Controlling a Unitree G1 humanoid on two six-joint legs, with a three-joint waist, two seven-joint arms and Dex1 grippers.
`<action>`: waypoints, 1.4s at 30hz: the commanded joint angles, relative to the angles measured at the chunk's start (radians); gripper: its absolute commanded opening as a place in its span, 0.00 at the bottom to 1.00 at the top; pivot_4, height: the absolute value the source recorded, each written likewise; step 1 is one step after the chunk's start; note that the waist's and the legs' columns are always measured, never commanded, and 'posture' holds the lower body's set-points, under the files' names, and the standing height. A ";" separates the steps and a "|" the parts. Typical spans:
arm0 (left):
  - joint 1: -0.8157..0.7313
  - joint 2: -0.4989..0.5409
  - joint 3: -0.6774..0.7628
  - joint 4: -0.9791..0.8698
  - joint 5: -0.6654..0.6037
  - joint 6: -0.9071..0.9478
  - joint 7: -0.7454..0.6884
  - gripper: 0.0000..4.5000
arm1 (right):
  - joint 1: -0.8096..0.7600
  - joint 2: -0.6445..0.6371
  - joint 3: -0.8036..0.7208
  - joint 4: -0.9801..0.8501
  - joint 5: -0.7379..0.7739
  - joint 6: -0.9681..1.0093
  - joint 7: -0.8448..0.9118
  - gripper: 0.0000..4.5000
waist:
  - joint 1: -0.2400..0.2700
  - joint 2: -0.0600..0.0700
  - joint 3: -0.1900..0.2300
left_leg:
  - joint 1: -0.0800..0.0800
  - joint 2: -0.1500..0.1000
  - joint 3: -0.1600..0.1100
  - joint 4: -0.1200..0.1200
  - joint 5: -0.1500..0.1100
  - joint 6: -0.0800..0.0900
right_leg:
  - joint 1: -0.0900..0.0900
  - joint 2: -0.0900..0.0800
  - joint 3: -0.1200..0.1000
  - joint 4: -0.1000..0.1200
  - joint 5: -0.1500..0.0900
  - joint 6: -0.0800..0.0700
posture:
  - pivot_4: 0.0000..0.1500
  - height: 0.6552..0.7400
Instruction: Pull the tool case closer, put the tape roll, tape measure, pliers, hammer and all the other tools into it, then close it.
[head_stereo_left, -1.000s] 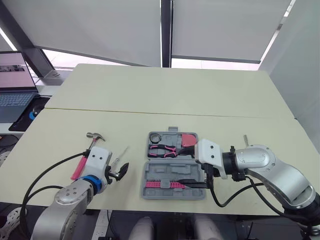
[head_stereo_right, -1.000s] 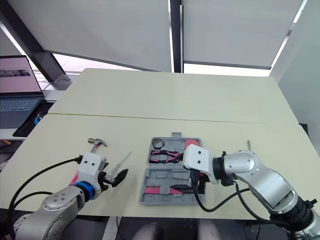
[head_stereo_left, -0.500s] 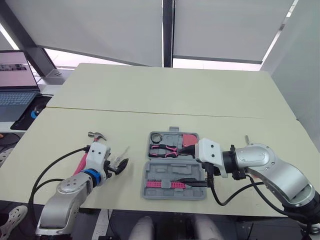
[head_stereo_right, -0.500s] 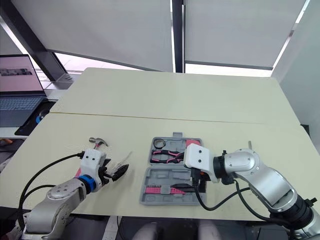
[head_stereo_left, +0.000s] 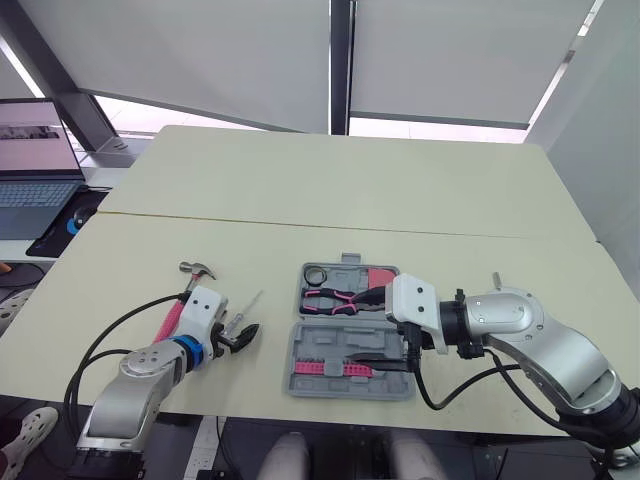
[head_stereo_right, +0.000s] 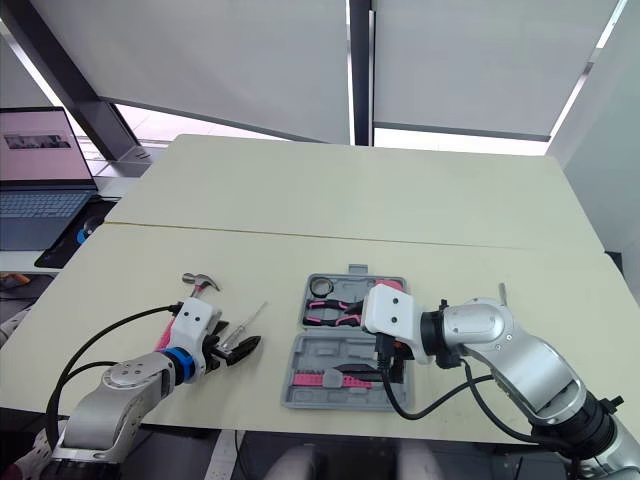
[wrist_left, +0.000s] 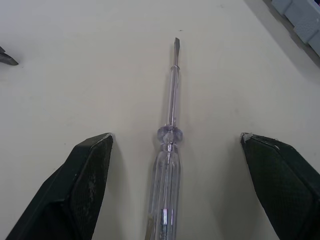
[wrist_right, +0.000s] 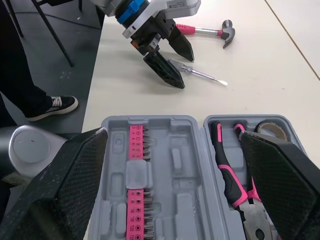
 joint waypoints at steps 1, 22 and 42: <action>0.004 -0.006 -0.010 0.011 0.007 0.012 -0.007 0.73 | -0.016 0.003 -0.014 -0.029 0.001 -0.008 -0.001 1.00 | 0.000 0.000 0.000 | 0.000 0.000 0.000 0.000 0.000 0.000 | 0.000 0.000 0.000 0.000 0.000 0.000 | 1.00 1.00; 0.027 0.015 0.139 -0.181 -0.056 -0.026 -0.019 0.05 | 0.012 -0.001 -0.101 0.000 -0.002 -0.072 -0.004 1.00 | 0.000 0.001 -0.001 | 0.000 0.000 0.000 0.000 0.000 0.000 | 0.000 0.000 0.000 0.000 0.000 0.000 | 1.00 1.00; -0.400 0.164 -0.427 -0.126 0.111 -0.180 -0.538 0.05 | 0.145 -0.197 -0.258 0.020 0.026 -0.168 0.149 1.00 | -0.006 0.002 0.000 | 0.000 0.000 0.002 -0.001 -0.002 0.004 | 0.001 0.002 0.001 0.000 0.000 0.000 | 1.00 1.00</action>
